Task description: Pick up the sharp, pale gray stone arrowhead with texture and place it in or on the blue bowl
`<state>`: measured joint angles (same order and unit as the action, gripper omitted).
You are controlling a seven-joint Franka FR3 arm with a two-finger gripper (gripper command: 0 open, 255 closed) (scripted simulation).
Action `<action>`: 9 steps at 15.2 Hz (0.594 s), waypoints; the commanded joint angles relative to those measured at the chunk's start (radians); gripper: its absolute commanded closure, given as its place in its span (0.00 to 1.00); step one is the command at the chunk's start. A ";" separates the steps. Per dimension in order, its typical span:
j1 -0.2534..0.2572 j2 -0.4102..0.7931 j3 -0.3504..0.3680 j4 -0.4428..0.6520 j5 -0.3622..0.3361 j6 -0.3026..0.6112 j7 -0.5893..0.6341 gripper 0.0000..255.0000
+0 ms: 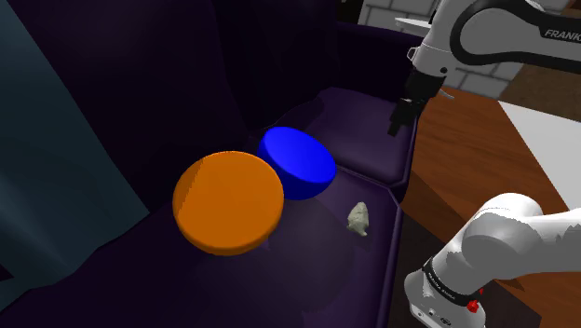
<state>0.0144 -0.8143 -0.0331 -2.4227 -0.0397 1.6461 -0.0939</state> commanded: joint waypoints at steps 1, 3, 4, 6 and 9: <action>0.000 0.000 0.000 0.000 0.000 0.000 0.000 0.00; -0.014 -0.059 0.058 -0.054 0.028 -0.008 0.112 0.00; -0.020 -0.086 0.089 -0.077 0.046 -0.013 0.169 0.00; -0.029 -0.133 0.153 -0.118 0.085 -0.024 0.283 0.00; -0.038 -0.187 0.256 -0.162 0.156 -0.038 0.457 0.00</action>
<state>-0.0218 -0.9817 0.1853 -2.5788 0.0895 1.6233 0.2950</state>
